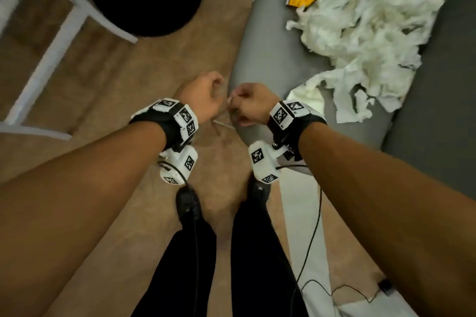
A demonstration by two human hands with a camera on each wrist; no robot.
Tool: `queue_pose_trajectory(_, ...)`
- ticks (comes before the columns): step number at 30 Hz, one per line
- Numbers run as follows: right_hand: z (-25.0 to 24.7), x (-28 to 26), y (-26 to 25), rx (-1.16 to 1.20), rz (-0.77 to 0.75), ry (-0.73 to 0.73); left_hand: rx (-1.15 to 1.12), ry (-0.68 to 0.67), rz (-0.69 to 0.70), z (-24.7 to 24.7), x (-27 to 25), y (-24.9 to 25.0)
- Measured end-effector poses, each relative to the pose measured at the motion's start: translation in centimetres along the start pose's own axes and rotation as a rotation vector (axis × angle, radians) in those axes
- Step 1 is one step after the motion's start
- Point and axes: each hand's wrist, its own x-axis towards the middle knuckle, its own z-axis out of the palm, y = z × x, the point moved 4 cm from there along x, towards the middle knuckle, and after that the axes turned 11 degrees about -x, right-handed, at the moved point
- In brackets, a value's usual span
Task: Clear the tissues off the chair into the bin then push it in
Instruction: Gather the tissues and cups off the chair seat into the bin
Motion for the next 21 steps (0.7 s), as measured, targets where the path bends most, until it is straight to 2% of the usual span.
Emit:
queue_pose_trajectory(2,-4.9,-0.9,1.8,-0.003,-0.007,0.138,0.055,-0.056,0.110,2.6,1.3,4.1)
queue_pose_trajectory(5,-12.3,-2.3,5.5,-0.349,-0.028,0.436,0.130,-0.135,0.223,6.9,2.9,9.2)
queue_pose_trajectory(6,-14.1,-2.7,6.8,-0.457,-0.030,0.491,0.161,-0.167,0.238,8.4,3.4,10.5)
queue_pose_trajectory(7,-15.5,-3.1,8.1,-0.533,-0.021,0.493,0.195,-0.206,0.250,9.8,3.8,11.5)
queue_pose_trajectory(12,-18.1,-4.5,14.0,-0.825,0.003,0.272,0.414,-0.371,0.317,15.4,4.8,13.8)
queue_pose_trajectory(15,-17.7,-4.2,16.3,-0.896,0.083,0.185,0.501,-0.366,0.322,17.0,5.1,14.2)
queue_pose_trajectory(17,-16.9,-3.8,16.5,-0.836,0.077,0.166,0.479,-0.344,0.305,17.1,5.2,14.3)
queue_pose_trajectory(21,-15.3,-4.0,15.3,-0.484,-0.047,0.117,0.414,-0.287,0.310,17.3,5.1,14.7)
